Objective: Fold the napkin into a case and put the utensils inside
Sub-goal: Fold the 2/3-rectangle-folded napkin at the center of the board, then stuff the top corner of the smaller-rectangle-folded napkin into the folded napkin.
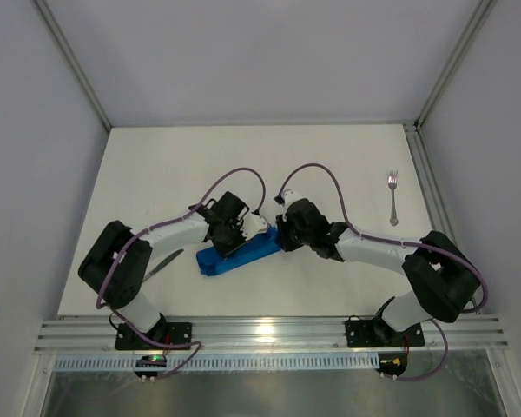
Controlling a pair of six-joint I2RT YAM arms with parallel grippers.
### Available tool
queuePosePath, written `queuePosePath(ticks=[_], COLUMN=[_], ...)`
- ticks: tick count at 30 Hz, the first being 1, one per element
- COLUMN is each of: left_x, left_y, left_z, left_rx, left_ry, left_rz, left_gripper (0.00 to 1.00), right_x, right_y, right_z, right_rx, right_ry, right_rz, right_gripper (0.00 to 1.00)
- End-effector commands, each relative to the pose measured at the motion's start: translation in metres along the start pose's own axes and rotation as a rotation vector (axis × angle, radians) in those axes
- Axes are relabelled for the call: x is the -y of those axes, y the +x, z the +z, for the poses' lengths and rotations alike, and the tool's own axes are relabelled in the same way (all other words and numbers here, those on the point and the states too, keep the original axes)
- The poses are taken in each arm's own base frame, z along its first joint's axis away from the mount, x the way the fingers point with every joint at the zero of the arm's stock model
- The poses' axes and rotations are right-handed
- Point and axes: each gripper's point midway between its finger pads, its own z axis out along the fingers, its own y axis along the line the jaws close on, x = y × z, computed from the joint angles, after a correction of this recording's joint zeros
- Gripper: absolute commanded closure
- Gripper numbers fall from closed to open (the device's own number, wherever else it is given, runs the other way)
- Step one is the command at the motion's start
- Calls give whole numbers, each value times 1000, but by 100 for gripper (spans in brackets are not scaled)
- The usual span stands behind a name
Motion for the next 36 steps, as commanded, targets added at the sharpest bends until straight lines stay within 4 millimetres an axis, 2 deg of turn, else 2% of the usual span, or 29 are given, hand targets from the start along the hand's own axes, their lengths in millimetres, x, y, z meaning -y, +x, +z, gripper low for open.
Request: queuePosePath(ticks=[1,4,7,9,10,11,12,13,15,18,22,25,26,30,34,36], left_x=[3,2,4,4,4,4,5,5,6,5,6,6,6,7,8,10], left_y=[3,3,3,3,3,3,3,2,1,-2,-1,0,2,3,-3,-12], left_z=[8,7,7,7,8,7,7,6,4,2,4,7,8,10,6,-3], left_rx=[6,11,18,18,16,17,19,22,30,43,35,28,23,18,38,59], left_ry=[14,12,17,19,20,21,22,22,23,18,29,31,31,36,49,65], left_rz=[-5,5,7,7,7,5,4,2,-3,-4,-10,-16,-17,-17,-17,-2], left_gripper=[85,84,84,84,83,83,83,83,82,82,82,82,82,82,82,77], right_x=[-7,-16,-27,-24,-26,-21,-17,-15,-5,7,6,6,6,13,17,17], right_y=[-23,-49,-69,-68,-77,-77,-69,-70,-59,-34,-21,-9,-10,3,8,6], right_z=[-16,-31,-31,-15,-10,-4,10,14,23,26,23,21,18,14,15,17], right_rx=[73,147,178,146,153,141,102,97,64,32,24,3,16,16,29,30], right_ry=[-20,-47,-79,-65,-67,-57,-48,-40,-11,34,19,23,22,36,39,40], right_rz=[-60,-63,-59,-42,-31,-11,27,50,100,139,167,162,161,147,112,97], right_gripper=[85,82,75,72,72,72,72,72,68,67,68,76,83,95,96,96])
